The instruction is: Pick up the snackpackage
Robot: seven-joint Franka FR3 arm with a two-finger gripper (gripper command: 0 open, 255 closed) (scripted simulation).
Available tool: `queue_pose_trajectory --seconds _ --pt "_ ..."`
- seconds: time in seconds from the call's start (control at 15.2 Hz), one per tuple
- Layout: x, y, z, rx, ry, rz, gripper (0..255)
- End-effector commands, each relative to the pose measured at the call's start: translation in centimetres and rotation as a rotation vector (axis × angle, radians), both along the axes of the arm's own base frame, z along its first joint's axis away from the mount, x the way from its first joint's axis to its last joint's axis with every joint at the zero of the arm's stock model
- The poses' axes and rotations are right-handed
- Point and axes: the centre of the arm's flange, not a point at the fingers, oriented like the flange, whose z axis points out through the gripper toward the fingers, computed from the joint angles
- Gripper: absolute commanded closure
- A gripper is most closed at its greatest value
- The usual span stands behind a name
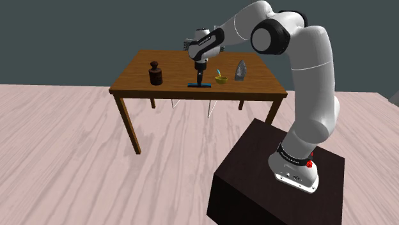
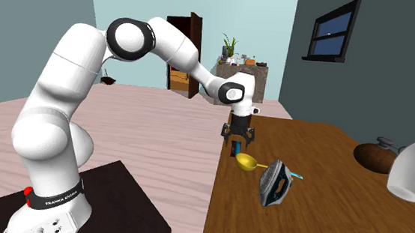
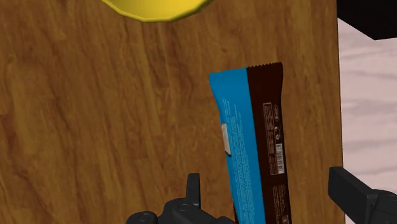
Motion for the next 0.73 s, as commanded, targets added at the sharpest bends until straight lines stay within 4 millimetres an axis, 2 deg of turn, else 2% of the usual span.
queue_pose_trajectory --seconds 0.0,0.13,0.2,0.66 --pt "0.04 -0.06 -1.12 0.0 0.0 0.0 0" --pt "0.04 -0.06 -1.43 0.0 0.0 0.0 0" --pt "-0.02 -0.04 -1.46 0.0 0.0 0.0 255" --pt "-0.13 -0.01 -1.41 0.0 0.0 0.0 255"
